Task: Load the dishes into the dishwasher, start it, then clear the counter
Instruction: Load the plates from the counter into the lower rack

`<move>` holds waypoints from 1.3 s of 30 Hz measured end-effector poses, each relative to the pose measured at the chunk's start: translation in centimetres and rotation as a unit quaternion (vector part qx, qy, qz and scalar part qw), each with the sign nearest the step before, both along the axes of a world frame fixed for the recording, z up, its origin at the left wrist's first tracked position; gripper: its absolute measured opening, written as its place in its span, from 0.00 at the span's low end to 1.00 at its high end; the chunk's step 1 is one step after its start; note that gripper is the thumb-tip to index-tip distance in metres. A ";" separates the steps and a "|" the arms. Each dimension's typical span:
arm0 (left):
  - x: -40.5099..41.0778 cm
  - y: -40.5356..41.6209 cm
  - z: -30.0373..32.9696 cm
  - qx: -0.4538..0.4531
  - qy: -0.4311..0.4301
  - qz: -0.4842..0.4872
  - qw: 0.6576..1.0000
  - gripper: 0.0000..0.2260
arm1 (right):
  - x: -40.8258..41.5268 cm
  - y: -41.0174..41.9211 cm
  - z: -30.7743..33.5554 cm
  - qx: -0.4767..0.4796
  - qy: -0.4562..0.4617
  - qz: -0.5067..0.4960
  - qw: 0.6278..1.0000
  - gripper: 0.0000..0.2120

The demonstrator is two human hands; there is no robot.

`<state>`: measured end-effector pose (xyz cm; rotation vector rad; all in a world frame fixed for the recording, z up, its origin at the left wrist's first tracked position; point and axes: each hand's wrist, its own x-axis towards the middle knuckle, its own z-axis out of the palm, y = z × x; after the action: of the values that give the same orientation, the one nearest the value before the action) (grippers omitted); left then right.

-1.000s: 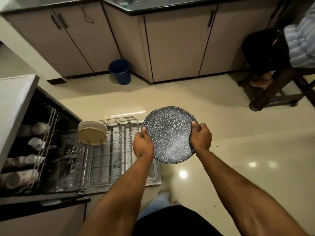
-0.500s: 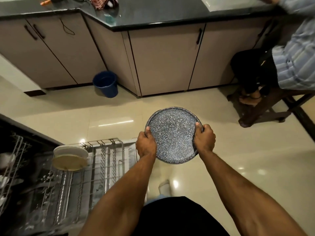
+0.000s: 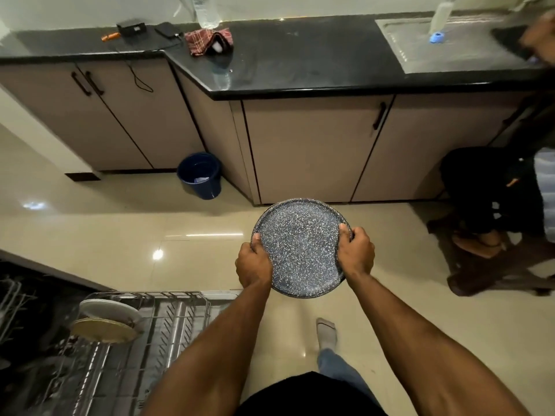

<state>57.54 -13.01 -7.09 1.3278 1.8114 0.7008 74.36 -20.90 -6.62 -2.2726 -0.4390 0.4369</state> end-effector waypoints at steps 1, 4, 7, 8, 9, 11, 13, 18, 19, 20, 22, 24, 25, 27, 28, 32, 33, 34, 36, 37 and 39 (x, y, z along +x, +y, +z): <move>0.8 0.8 0.1 0.002 0.001 0.011 1.000 0.21 | 0.9 1.2 0.0 -0.001 0.003 0.011 1.000 0.18; 3.2 3.1 0.5 0.011 0.014 0.054 0.998 0.21 | 4.0 5.2 0.0 -0.006 0.017 0.054 0.998 0.18; 4.7 5.4 1.0 0.010 0.025 0.097 0.995 0.21 | 6.0 9.1 0.2 -0.006 0.024 0.101 0.995 0.18; 5.0 6.1 1.1 0.009 0.031 0.112 0.993 0.22 | 6.4 10.3 0.3 -0.008 0.026 0.116 0.993 0.17; 5.2 7.0 1.2 0.009 0.037 0.127 0.991 0.22 | 6.7 11.7 0.4 -0.010 0.028 0.133 0.991 0.17; 5.3 8.6 1.3 0.008 0.044 0.150 0.988 0.23 | 6.9 14.0 0.6 -0.006 0.030 0.159 0.987 0.17; 5.2 10.5 1.3 0.002 0.045 0.178 0.983 0.23 | 7.0 16.8 0.6 -0.002 0.035 0.187 0.982 0.17; 4.1 15.3 0.4 -0.001 0.054 0.235 0.970 0.24 | 6.0 23.7 0.4 -0.002 0.030 0.251 0.968 0.18; 3.8 16.5 0.2 -0.001 0.053 0.247 0.968 0.25 | 5.6 25.4 0.3 -0.002 0.029 0.263 0.964 0.17; 3.4 17.7 0.1 -0.002 0.054 0.257 0.965 0.25 | 5.2 26.9 0.3 -0.003 0.026 0.274 0.961 0.17; 2.5 19.9 0.0 -0.011 0.050 0.274 0.960 0.25 | 4.3 29.7 0.5 -0.001 0.024 0.295 0.955 0.17; 1.5 22.2 0.0 -0.023 0.048 0.289 0.956 0.25 | 3.1 32.7 0.8 -0.004 0.022 0.318 0.948 0.17; 1.0 23.2 0.1 -0.026 0.053 0.297 0.953 0.25 | 2.6 34.0 1.1 -0.008 0.017 0.327 0.945 0.16; -0.1 25.6 0.1 -0.031 0.052 0.313 0.948 0.25 | 1.4 36.8 1.5 -0.009 0.014 0.345 0.938 0.16; -0.7 26.7 0.1 -0.035 0.052 0.319 0.946 0.25 | 0.8 38.1 1.6 -0.010 0.015 0.352 0.936 0.17; -3.2 30.4 0.4 -0.043 0.054 0.356 0.932 0.25 | -1.8 43.2 1.6 -0.012 0.016 0.384 0.923 0.18; -3.8 31.0 0.5 -0.043 0.051 0.366 0.928 0.25 | -2.5 44.4 1.6 -0.014 0.019 0.397 0.918 0.17; -4.5 31.7 0.6 -0.044 0.051 0.379 0.923 0.24 | -3.5 45.7 1.5 -0.016 0.023 0.411 0.911 0.17; -5.8 32.7 0.4 -0.046 0.051 0.405 0.912 0.24 | -5.2 47.9 1.2 -0.025 0.021 0.438 0.898 0.17; -6.5 33.1 0.2 -0.048 0.051 0.420 0.905 0.24 | -6.2 49.1 0.9 -0.031 0.018 0.456 0.889 0.18; -7.8 34.0 -0.3 -0.052 0.051 0.449 0.891 0.24 | -8.2 51.3 0.2 -0.042 0.017 0.484 0.874 0.19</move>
<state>49.71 20.99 -7.38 0.3869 2.5047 0.9832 66.20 30.44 -6.38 -1.9638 -1.5737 0.9896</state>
